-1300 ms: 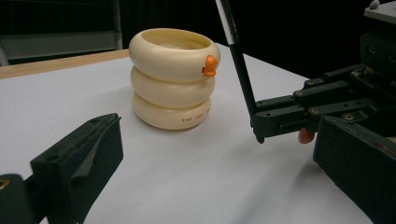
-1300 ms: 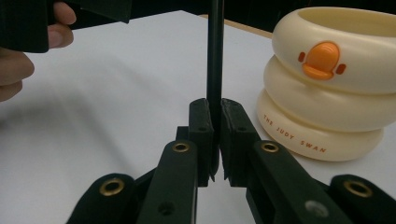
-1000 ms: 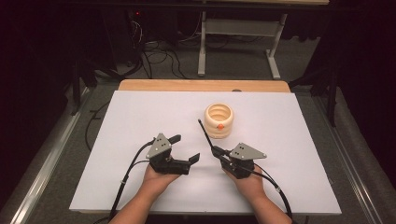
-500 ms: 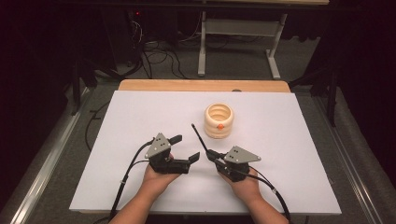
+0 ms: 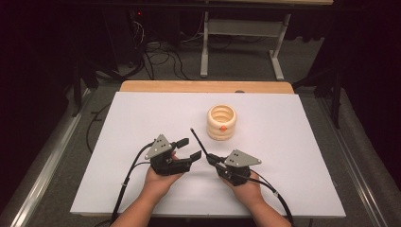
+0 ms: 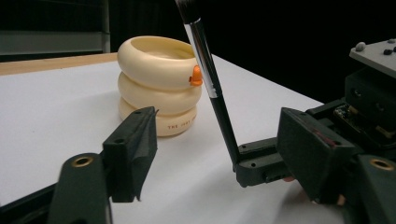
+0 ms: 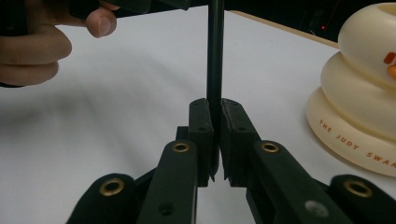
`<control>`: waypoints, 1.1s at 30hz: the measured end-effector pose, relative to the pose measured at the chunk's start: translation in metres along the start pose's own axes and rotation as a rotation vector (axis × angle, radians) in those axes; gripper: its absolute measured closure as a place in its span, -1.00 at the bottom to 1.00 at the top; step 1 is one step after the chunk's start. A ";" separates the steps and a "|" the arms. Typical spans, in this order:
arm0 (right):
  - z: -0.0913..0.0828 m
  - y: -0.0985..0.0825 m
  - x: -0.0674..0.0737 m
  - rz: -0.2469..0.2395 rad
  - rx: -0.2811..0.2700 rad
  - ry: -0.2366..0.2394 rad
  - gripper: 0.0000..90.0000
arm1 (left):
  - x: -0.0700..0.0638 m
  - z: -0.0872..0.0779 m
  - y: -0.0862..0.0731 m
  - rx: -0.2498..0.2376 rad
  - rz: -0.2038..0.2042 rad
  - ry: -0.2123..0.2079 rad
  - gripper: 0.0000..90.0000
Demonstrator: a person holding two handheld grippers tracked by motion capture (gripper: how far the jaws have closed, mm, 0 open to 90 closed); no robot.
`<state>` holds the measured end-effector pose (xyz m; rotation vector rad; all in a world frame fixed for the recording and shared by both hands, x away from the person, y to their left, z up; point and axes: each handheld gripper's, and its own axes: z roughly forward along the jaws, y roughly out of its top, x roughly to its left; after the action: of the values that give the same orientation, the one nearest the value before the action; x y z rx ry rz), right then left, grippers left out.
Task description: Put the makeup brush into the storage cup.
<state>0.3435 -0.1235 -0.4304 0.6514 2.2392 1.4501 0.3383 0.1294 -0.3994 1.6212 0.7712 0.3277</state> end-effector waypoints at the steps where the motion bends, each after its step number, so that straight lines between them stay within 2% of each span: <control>1: 0.000 0.000 0.000 -0.002 0.003 0.003 0.91 | 0.000 0.000 0.000 -0.002 -0.003 0.000 -0.26; 16: 0.002 0.000 0.004 -0.023 0.004 0.028 0.91 | 0.004 -0.006 0.002 -0.038 -0.026 -0.023 0.24; 26: 0.003 0.001 0.008 -0.054 0.004 0.042 0.91 | 0.004 -0.008 0.003 -0.056 -0.039 -0.028 0.42; 33: 0.004 0.001 0.010 -0.054 0.010 0.050 0.91 | 0.006 -0.009 0.004 -0.066 -0.046 -0.034 0.54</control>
<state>0.3374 -0.1147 -0.4313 0.5590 2.2857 1.4445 0.3383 0.1402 -0.3950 1.5409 0.7635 0.2889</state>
